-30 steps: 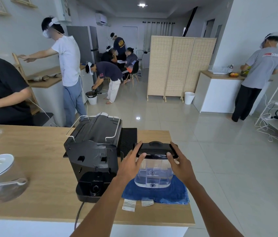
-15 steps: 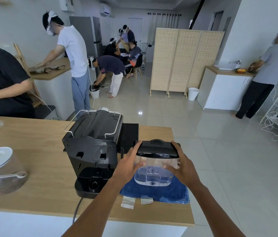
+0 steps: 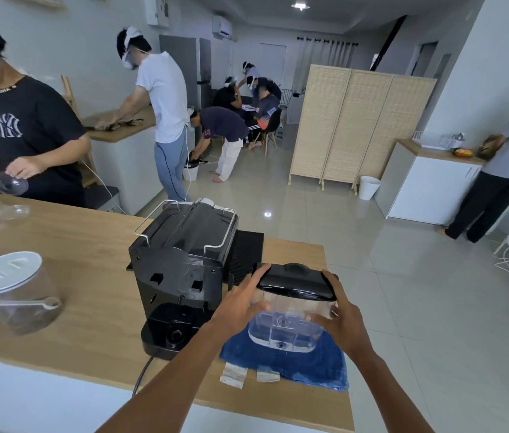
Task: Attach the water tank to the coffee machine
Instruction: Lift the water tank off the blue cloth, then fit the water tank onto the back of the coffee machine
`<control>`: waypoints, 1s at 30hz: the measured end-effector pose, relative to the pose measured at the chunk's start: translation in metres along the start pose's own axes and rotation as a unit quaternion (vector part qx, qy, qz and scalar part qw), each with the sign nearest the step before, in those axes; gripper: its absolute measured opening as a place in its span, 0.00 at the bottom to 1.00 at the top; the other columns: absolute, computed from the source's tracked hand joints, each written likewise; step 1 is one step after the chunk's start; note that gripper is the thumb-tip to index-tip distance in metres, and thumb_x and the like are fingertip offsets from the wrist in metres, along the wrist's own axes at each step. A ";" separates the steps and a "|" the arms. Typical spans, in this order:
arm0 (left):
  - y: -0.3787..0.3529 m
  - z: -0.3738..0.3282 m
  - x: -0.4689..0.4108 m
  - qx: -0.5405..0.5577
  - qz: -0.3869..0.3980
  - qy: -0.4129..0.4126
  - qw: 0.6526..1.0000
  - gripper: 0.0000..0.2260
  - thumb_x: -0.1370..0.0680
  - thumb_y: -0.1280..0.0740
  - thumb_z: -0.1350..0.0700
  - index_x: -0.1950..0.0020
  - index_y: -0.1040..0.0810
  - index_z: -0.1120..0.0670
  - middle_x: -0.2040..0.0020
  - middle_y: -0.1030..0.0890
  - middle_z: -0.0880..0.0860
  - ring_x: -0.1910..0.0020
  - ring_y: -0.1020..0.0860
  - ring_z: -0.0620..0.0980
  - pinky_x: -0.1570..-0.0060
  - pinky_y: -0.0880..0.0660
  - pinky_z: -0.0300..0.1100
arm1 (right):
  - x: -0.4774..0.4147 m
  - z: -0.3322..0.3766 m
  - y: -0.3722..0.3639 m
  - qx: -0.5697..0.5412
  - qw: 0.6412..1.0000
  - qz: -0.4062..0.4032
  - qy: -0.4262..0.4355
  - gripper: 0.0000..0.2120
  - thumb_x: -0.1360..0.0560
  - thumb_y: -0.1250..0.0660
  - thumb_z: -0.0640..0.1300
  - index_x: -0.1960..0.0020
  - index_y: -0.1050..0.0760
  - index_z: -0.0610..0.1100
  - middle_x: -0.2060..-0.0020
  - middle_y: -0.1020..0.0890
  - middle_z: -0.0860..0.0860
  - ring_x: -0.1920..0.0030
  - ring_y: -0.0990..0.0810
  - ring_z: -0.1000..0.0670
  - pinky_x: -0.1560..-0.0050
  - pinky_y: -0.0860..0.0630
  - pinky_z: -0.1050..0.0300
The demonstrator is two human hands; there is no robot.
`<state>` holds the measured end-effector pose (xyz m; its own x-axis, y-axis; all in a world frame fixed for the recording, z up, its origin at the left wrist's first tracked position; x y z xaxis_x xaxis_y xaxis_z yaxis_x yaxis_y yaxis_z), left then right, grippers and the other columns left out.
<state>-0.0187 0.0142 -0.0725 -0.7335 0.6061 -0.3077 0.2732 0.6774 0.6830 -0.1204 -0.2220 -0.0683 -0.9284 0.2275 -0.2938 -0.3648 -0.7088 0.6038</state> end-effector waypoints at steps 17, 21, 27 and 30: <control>0.022 -0.026 0.024 0.018 -0.021 -0.023 0.999 0.36 0.23 0.31 0.44 0.20 0.46 0.41 0.49 0.22 0.67 0.73 0.32 0.41 0.69 0.29 0.37 | 0.036 0.025 0.014 0.038 0.999 -0.027 0.009 0.44 0.34 0.25 0.58 0.24 0.44 0.62 0.47 0.20 0.63 0.55 0.18 0.41 0.56 0.17 0.60; 0.034 -0.028 0.039 0.039 -0.045 -0.024 0.998 0.39 0.24 0.28 0.48 0.21 0.49 0.34 0.71 0.31 0.46 0.74 0.35 0.44 0.73 0.40 0.38 | 0.041 0.050 0.018 0.060 0.997 -0.025 0.029 0.44 0.34 0.28 0.62 0.24 0.45 0.63 0.47 0.17 0.52 0.58 0.18 0.40 0.58 0.16 0.49; 0.071 -0.043 0.060 0.071 -0.064 -0.003 0.995 0.36 0.29 0.35 0.36 0.22 0.44 0.35 0.52 0.21 0.45 0.75 0.30 0.48 0.64 0.21 0.47 | 0.045 0.084 0.015 0.057 0.997 -0.033 0.050 0.44 0.34 0.25 0.58 0.24 0.44 0.61 0.43 0.24 0.68 0.54 0.18 0.45 0.54 0.17 0.61; 0.091 -0.038 0.068 0.050 -0.075 -0.014 0.996 0.36 0.27 0.34 0.36 0.23 0.47 0.32 0.43 0.19 0.42 0.68 0.23 0.45 0.58 0.26 0.36 | 0.044 0.106 0.008 0.038 0.997 -0.031 0.062 0.45 0.35 0.23 0.55 0.24 0.42 0.60 0.40 0.22 0.62 0.51 0.17 0.47 0.50 0.18 0.60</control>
<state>-0.0670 0.1012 -0.0059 -0.7538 0.5049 -0.4205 0.2228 0.7984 0.5593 -0.1713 -0.1471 0.0020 -0.8898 0.1822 -0.4184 -0.4300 -0.6418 0.6350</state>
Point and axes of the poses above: each hand's wrist, its own x-axis away from the middle knuckle, its own y-axis out of the back of the hand, z = x × y, the point moved 1 cm from there along -x, towards the middle knuckle
